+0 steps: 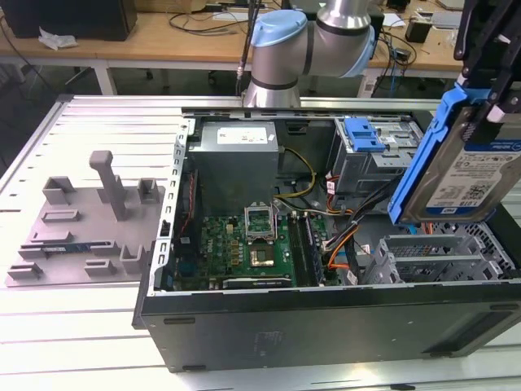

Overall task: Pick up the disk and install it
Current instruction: 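Insert the disk into the insertion slot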

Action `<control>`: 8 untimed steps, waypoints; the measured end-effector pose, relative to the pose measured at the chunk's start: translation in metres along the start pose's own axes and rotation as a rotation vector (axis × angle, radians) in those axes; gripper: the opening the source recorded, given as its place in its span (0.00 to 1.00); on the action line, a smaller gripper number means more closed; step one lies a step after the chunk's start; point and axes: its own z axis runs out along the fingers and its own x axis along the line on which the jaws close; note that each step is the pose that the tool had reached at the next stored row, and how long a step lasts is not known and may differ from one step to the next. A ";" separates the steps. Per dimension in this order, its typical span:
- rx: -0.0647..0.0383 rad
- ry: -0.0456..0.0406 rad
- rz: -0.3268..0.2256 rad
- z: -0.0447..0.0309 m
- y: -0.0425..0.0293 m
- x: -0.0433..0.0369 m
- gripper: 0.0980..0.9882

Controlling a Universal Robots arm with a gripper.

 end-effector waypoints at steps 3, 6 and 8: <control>0.000 0.0001 0.000 0.0001 -0.0009 0.0000 0.30; 0.000 0.0002 0.000 0.0001 -0.0010 0.0000 0.30; 0.000 0.0002 0.000 0.0002 -0.0010 0.0000 0.30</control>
